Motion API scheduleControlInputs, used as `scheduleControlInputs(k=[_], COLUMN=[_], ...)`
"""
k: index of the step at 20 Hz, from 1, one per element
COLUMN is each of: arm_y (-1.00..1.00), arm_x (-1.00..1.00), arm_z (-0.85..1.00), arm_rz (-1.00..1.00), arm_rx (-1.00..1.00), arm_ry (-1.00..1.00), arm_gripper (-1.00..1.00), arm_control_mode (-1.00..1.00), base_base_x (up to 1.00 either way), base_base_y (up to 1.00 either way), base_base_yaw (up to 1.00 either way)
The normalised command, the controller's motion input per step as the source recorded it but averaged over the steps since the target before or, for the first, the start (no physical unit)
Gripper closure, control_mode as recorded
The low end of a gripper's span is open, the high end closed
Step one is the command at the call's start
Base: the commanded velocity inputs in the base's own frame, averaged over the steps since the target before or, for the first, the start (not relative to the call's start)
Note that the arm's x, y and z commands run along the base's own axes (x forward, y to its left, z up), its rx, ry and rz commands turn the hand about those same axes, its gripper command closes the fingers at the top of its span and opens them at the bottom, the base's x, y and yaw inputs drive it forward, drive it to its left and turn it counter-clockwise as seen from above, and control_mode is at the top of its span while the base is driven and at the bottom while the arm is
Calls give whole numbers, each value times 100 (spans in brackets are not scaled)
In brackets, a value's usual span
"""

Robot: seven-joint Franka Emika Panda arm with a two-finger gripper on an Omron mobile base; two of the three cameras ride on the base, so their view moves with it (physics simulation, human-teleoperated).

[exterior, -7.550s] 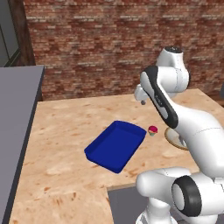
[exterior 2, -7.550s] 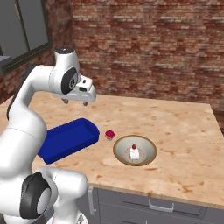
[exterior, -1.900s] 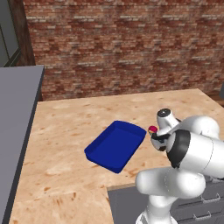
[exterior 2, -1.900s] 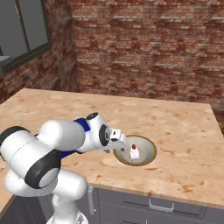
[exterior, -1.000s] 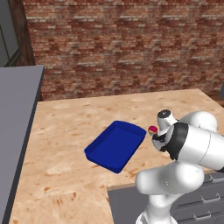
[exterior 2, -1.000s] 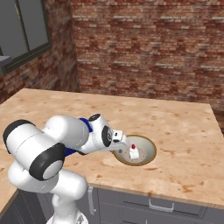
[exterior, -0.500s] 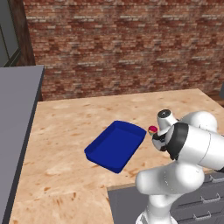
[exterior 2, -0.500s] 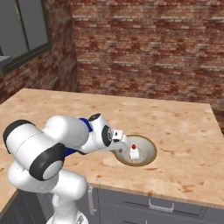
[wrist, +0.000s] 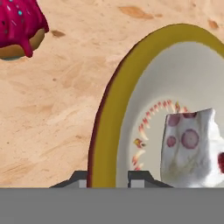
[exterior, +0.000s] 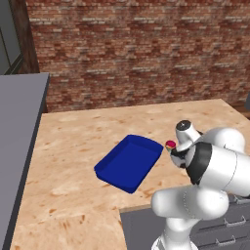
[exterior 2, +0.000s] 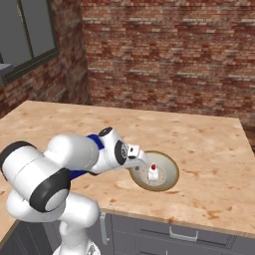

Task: Place the bowl with cake and the cupcake onto the tray.

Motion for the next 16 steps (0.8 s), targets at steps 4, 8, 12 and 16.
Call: scheduleControlInputs(k=[4, 8, 12, 16], arm_y=[0, 0, 0, 0], arm_x=[0, 11, 26, 23], arm_z=[9, 7, 10, 2], arm_rz=[0, 3, 10, 14], arm_rx=[-7, -9, -11, -12], arm_ry=[-4, 0, 0, 0], arm_gripper=[100, 100, 100, 100], arm_control_mode=[-100, -100, -100, -100], base_base_x=[0, 0, 0, 0], base_base_y=[0, 0, 0, 0], base_base_yaw=[0, 0, 0, 0])
